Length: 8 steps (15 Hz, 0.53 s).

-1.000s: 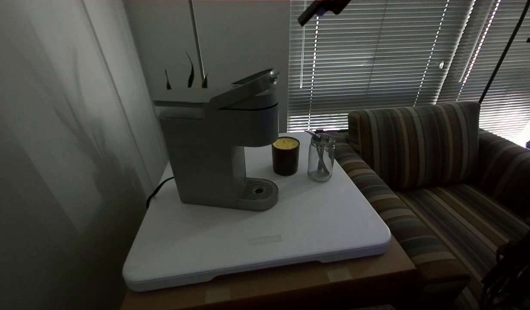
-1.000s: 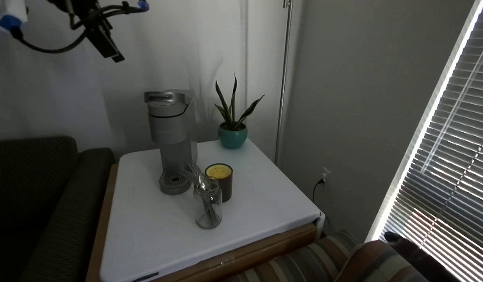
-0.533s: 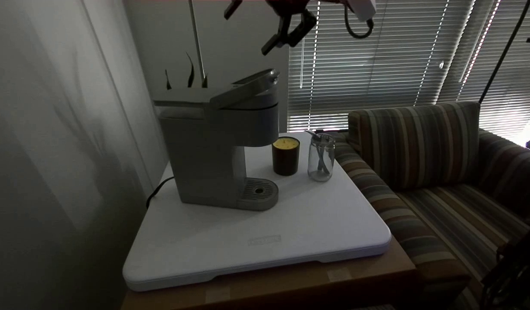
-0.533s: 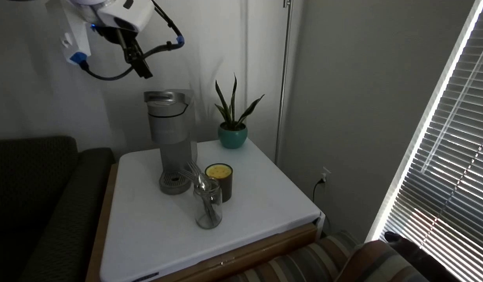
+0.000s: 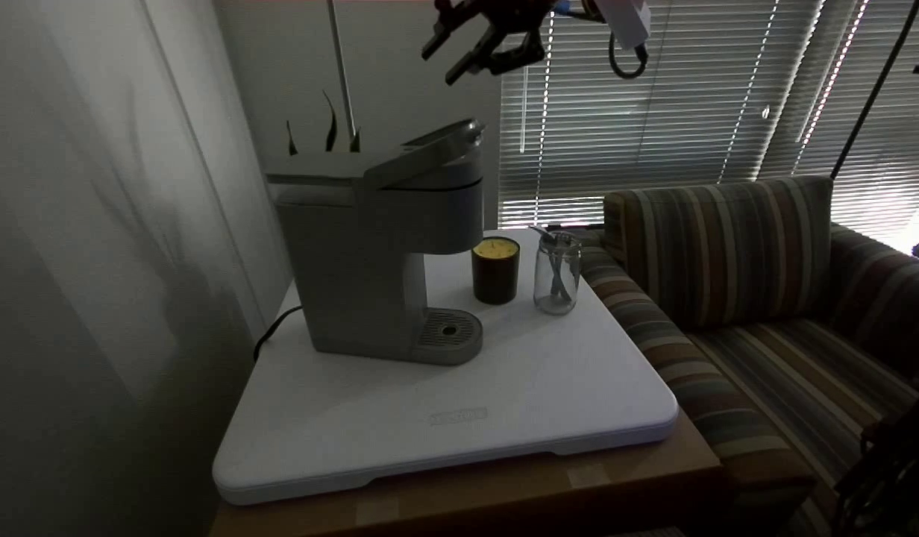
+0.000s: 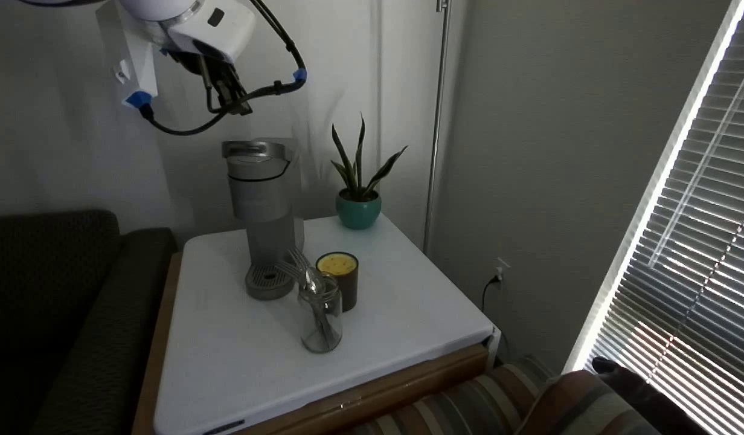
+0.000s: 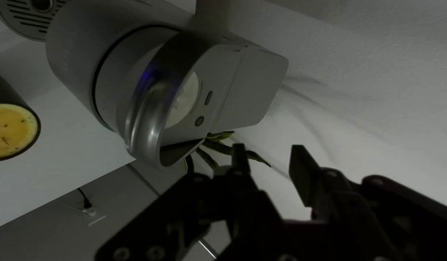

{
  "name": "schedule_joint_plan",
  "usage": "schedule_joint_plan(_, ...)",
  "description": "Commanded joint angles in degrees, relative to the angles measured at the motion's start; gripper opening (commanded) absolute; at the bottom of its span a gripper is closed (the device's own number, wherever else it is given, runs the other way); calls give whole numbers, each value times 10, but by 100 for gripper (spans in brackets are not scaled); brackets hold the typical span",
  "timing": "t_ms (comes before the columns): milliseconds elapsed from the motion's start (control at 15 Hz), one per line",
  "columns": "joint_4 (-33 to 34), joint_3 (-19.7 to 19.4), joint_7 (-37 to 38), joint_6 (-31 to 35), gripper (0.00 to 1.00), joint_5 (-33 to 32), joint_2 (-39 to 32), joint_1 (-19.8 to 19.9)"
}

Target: Close the lid of the coffee maker

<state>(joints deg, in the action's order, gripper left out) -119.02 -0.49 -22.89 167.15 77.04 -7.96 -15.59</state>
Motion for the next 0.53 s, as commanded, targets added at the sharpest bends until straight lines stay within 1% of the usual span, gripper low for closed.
schedule_joint_plan(0,-23,4,-48,33,5,79,15,4)
schedule_joint_plan(67,-26,5,-59,45,1,106,16,3)
schedule_joint_plan(133,-29,6,-70,58,0,135,16,1)
schedule_joint_plan(333,-45,5,-105,93,0,211,22,-3)
schedule_joint_plan(467,-45,2,-143,98,0,279,26,-3)
